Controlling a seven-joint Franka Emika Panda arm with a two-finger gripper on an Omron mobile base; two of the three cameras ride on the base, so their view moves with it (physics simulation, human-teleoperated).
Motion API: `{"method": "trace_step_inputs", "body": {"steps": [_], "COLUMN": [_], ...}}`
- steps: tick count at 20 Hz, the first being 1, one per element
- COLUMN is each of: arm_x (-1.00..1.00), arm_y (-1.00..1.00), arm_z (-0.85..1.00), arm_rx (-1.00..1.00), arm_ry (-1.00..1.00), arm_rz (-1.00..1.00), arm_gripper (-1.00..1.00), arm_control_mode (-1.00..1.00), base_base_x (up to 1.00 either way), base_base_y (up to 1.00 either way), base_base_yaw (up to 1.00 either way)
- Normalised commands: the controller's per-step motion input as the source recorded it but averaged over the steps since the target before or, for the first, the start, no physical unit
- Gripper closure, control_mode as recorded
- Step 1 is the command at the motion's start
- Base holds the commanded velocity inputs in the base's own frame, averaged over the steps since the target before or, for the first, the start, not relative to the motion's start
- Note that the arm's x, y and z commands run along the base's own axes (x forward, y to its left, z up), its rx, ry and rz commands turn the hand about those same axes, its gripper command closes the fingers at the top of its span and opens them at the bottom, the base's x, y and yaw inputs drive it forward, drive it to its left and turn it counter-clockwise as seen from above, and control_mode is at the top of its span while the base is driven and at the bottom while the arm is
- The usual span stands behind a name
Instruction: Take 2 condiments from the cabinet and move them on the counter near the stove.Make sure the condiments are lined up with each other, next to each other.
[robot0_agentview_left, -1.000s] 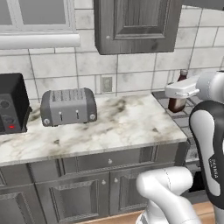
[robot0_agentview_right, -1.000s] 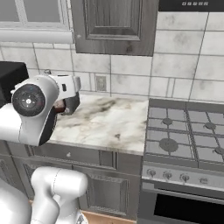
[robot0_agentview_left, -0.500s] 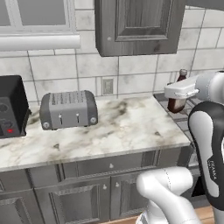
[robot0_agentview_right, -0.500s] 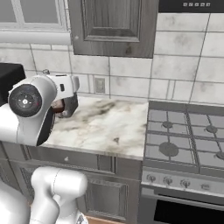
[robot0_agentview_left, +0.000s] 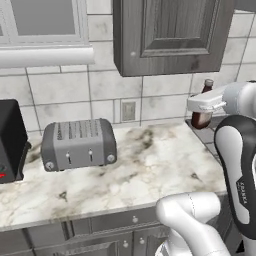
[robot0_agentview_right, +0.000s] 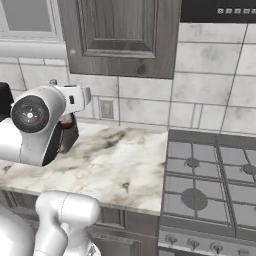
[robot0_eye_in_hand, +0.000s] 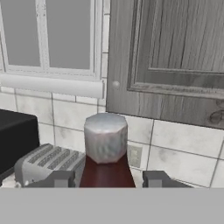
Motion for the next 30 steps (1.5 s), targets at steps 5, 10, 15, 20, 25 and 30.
{"method": "trace_step_inputs", "body": {"steps": [5, 10, 15, 20, 25, 30], "arm_x": [0.0, 0.0, 0.0, 0.05, 0.01, 0.01], "arm_y": [0.0, 0.0, 0.0, -0.15, -0.45, -0.27], "arm_z": [0.0, 0.0, 0.0, -0.03, -0.21, -0.49], "arm_rx": [0.0, 0.0, 0.0, 0.02, 0.0, -0.01], "arm_ry": [0.0, 0.0, 0.0, 0.0, 0.0, 0.0], "arm_rz": [0.0, 0.0, 0.0, 0.02, 0.06, 0.08], "arm_gripper": [1.0, 1.0, 1.0, 1.0, 1.0, 1.0], "arm_control_mode": [1.0, 1.0, 1.0, -1.0, -1.0, -1.0], "base_base_x": [0.46, 0.08, 0.0, 0.05, 0.0, 0.0], "base_base_y": [0.0, -0.14, -0.12, -0.07, 0.0, 0.0], "base_base_yaw": [0.0, 0.0, 0.0, 0.0, 0.0, 0.0]}}
